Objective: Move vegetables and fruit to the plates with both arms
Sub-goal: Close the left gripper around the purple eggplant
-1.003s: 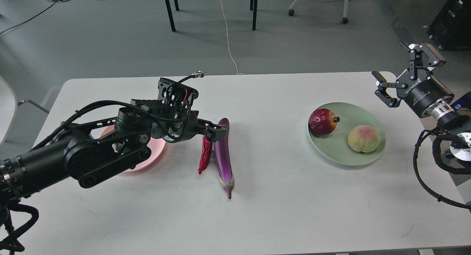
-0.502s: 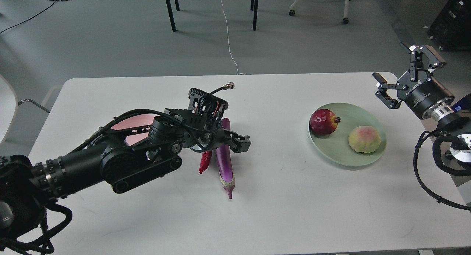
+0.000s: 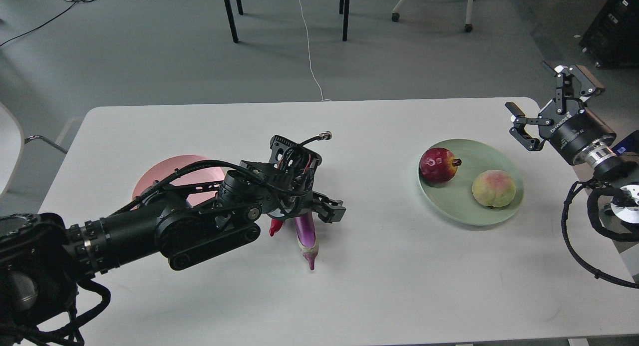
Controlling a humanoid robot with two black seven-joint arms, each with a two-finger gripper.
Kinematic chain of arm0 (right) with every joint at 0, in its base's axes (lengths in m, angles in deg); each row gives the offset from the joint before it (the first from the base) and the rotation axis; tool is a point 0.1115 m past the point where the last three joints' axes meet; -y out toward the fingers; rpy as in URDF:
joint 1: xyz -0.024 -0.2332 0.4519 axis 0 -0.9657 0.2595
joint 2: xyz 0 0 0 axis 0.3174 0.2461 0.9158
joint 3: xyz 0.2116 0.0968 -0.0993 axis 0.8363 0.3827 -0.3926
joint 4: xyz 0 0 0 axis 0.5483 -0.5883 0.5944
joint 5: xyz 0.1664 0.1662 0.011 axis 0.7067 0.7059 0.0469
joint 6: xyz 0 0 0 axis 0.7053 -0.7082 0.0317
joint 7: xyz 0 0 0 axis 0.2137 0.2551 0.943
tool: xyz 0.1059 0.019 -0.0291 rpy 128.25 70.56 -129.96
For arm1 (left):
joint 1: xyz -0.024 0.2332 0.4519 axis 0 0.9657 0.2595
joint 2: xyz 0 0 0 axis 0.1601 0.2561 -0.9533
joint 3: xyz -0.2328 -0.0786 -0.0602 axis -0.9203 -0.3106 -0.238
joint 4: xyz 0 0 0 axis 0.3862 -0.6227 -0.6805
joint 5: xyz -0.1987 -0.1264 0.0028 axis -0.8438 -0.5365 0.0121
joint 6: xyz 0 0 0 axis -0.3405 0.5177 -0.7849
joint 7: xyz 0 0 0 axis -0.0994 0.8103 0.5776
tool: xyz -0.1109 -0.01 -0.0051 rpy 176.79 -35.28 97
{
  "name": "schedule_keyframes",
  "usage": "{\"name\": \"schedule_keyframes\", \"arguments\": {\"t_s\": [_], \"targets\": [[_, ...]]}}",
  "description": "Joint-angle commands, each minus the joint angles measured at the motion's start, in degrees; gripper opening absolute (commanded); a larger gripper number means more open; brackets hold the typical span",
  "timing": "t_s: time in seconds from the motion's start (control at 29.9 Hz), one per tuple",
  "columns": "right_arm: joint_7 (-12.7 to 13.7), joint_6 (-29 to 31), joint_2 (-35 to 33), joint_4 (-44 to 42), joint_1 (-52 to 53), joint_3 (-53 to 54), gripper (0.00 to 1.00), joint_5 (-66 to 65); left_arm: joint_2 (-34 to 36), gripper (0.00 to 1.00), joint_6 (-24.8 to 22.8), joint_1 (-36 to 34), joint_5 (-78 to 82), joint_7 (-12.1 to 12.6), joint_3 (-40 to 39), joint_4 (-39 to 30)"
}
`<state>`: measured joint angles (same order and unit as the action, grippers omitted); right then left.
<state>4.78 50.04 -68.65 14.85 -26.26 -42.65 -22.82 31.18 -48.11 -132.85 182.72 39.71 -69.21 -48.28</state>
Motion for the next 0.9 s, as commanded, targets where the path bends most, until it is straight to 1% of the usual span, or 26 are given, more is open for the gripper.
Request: {"name": "schedule_keyframes", "arguments": {"t_s": [0.0,0.33,0.6,0.7,0.74,0.8,0.87], "targets": [[0.0,0.0,0.09,0.04,-0.15,-0.14,0.97,-0.09,0.39,0.99,0.0,-0.06,-0.03,-0.06,-0.01,0.42],[0.0,0.0,0.09,0.39,-0.5,-0.22,0.97,-0.09,1.09,0.98,0.0,0.12,-0.29,-0.15,-0.01,1.91],[0.0,0.0,0.09,0.48,-0.59,-0.14,0.97,-0.09,0.92,0.94,0.0,0.56,-0.47,-0.15,0.08,2.09],[0.0,0.0,0.09,0.48,-0.59,-0.14,0.97,-0.09,1.09,0.87,0.0,0.65,-0.56,-0.06,0.08,2.62],[0.0,0.0,0.09,0.48,-0.67,-0.14,0.97,-0.09,1.1,0.83,0.0,0.65,-0.56,-0.06,0.08,2.97],[0.0,0.0,0.09,0.48,-0.76,-0.05,0.97,-0.09,1.1,0.68,0.0,0.56,-0.56,-0.06,0.08,3.5],[0.0,0.0,0.09,0.48,-0.76,-0.05,0.97,-0.18,1.1,0.57,0.0,0.56,-0.56,-0.06,0.08,3.67]]}}
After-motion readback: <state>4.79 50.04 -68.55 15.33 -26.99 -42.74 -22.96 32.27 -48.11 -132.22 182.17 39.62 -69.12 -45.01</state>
